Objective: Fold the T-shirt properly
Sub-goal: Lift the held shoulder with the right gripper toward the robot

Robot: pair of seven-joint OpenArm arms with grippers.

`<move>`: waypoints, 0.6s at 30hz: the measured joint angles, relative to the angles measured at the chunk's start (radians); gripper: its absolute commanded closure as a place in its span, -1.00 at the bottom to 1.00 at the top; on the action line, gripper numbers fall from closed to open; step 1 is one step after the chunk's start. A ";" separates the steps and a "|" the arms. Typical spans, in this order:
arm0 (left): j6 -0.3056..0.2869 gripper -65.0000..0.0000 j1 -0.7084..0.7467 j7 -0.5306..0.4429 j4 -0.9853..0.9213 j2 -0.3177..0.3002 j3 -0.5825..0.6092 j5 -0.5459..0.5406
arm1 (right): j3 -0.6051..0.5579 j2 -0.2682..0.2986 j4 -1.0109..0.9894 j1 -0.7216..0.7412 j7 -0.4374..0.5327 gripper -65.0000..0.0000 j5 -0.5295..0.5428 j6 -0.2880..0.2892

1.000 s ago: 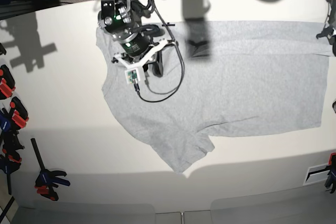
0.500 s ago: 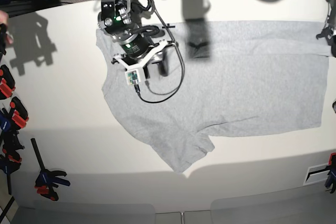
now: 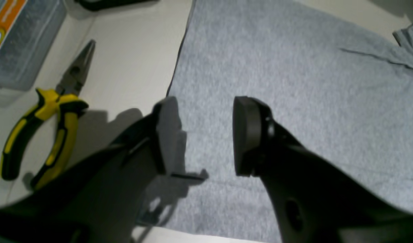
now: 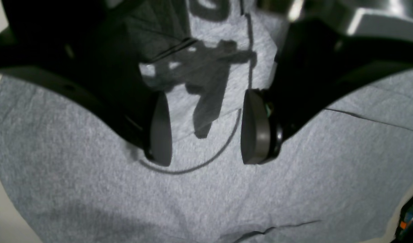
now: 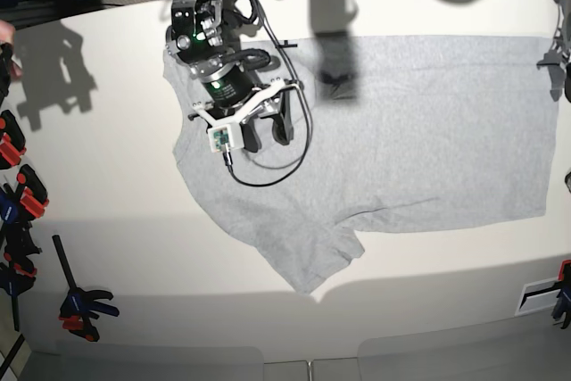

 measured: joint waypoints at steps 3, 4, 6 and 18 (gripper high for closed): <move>0.000 0.24 0.000 0.001 0.000 0.000 0.000 0.000 | 0.000 0.000 0.000 0.018 0.000 0.02 -0.031 -0.003; 0.000 0.24 0.000 0.000 0.000 0.000 0.000 0.000 | 0.000 0.000 0.000 0.023 0.001 0.04 -0.039 -0.003; 0.000 0.39 0.000 0.002 0.000 0.000 0.000 0.000 | 0.000 0.000 0.000 0.028 0.001 0.35 -0.044 -0.003; 0.000 1.00 0.063 0.061 0.000 0.001 0.011 0.088 | -0.001 0.003 0.155 -0.070 -0.139 1.00 -0.153 -0.013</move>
